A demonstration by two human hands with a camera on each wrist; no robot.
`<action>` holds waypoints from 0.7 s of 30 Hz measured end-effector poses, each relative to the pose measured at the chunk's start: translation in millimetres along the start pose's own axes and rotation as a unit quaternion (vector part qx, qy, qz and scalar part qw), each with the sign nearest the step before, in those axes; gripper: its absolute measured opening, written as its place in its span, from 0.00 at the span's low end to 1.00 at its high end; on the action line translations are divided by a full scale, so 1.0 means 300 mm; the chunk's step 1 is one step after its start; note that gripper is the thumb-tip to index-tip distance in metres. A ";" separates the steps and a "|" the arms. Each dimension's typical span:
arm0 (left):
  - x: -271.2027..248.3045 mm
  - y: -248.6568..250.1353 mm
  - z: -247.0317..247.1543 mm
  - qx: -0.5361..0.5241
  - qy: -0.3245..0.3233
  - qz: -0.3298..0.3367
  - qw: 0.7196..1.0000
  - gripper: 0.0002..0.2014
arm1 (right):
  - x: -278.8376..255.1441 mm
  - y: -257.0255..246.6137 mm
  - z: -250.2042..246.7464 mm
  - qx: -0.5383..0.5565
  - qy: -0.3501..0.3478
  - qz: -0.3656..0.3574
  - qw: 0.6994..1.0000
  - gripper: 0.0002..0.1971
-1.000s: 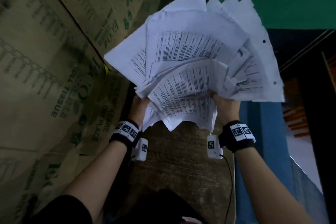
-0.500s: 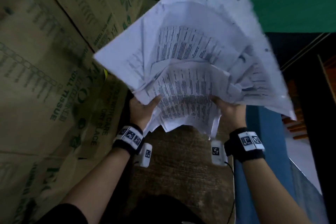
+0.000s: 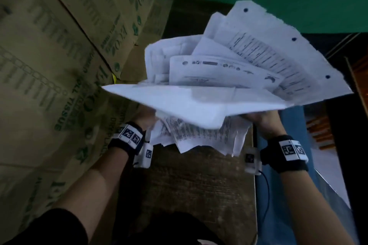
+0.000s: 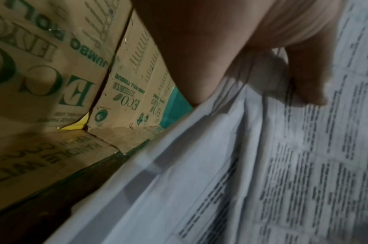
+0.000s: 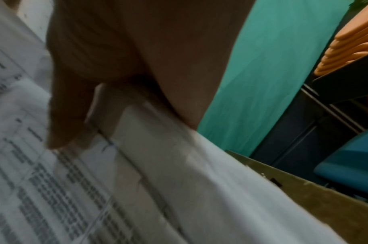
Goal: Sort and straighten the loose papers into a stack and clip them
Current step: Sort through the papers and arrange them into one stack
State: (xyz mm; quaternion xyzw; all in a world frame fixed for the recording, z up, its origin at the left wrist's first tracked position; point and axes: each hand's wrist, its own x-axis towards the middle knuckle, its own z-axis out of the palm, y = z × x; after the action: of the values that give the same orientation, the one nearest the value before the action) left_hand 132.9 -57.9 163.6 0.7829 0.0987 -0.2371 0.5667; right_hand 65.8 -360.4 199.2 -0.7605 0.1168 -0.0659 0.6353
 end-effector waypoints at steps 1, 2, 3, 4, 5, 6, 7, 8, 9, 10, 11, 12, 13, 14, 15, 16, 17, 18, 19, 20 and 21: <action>0.007 0.002 0.004 -0.052 -0.017 0.064 0.996 0.27 | 0.002 0.028 -0.004 0.011 -0.006 0.035 0.999 0.27; 0.005 0.015 0.023 -0.054 -0.002 0.092 0.994 0.31 | 0.000 0.040 0.007 0.013 -0.020 0.060 0.998 0.24; -0.008 0.025 0.047 -0.047 0.023 0.119 0.992 0.30 | -0.013 0.041 0.028 0.005 -0.013 0.070 0.997 0.20; -0.009 0.018 0.058 -0.037 0.066 0.134 0.988 0.25 | -0.015 0.043 0.053 0.015 0.013 0.064 0.998 0.17; -0.009 0.020 0.078 -0.055 0.092 0.166 0.980 0.24 | -0.019 0.017 0.088 0.027 0.042 0.050 0.997 0.16; -0.027 0.031 0.099 -0.080 0.107 0.191 0.972 0.25 | -0.024 -0.010 0.113 0.032 0.066 0.021 0.997 0.17; -0.024 0.027 0.106 -0.120 0.125 0.218 0.961 0.26 | -0.025 -0.032 0.128 0.026 0.082 -0.003 0.996 0.17; -0.031 0.035 0.108 -0.153 0.132 0.229 0.952 0.26 | -0.032 -0.048 0.134 0.027 0.088 -0.019 0.996 0.19; -0.045 0.044 0.102 -0.175 0.136 0.248 0.943 0.26 | -0.040 -0.055 0.130 0.020 0.086 -0.022 0.996 0.19; -0.048 0.036 0.094 -0.186 0.125 0.255 0.941 0.27 | -0.049 -0.055 0.117 0.014 0.073 -0.017 0.997 0.17; -0.037 0.012 0.081 -0.187 0.099 0.251 0.945 0.28 | -0.059 -0.053 0.103 -0.004 0.048 0.015 0.999 0.14; -0.037 0.005 0.062 -0.190 0.073 0.234 0.951 0.27 | -0.065 -0.050 0.090 -0.020 0.025 0.056 0.998 0.11; -0.043 0.006 0.049 -0.196 0.035 0.212 0.957 0.26 | -0.075 -0.053 0.081 -0.026 0.005 0.076 0.997 0.10; -0.026 -0.006 0.028 -0.181 0.009 0.188 0.965 0.26 | -0.076 -0.048 0.072 -0.026 -0.005 0.058 0.998 0.11; -0.006 -0.009 0.007 -0.156 -0.015 0.172 0.973 0.28 | -0.076 -0.049 0.063 -0.018 -0.003 0.039 0.999 0.14; 0.012 -0.009 -0.010 -0.125 -0.034 0.165 0.978 0.31 | -0.068 -0.043 0.051 -0.020 0.012 0.029 0.999 0.16; 0.019 -0.001 -0.026 -0.099 -0.044 0.151 0.983 0.31 | -0.064 -0.048 0.047 -0.013 0.013 0.019 1.000 0.18; 0.031 0.006 -0.030 -0.086 -0.048 0.143 0.985 0.29 | -0.054 -0.041 0.043 -0.002 0.018 0.013 1.000 0.19; 0.041 0.012 -0.028 -0.074 -0.052 0.145 0.985 0.27 | -0.042 -0.035 0.048 0.004 0.022 0.012 1.000 0.20; 0.051 0.025 -0.017 -0.068 -0.053 0.160 0.983 0.26 | -0.028 -0.024 0.060 0.006 0.032 0.009 0.999 0.19; 0.053 0.040 0.003 -0.060 -0.030 0.168 0.983 0.26 | -0.013 -0.022 0.081 0.001 0.043 0.012 0.999 0.18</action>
State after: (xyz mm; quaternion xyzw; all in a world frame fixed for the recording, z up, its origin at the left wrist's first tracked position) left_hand 151.6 -64.6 165.8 0.7455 -0.0372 -0.1552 0.6471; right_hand 68.6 -335.2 201.3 -0.7550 0.1530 -0.0906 0.6312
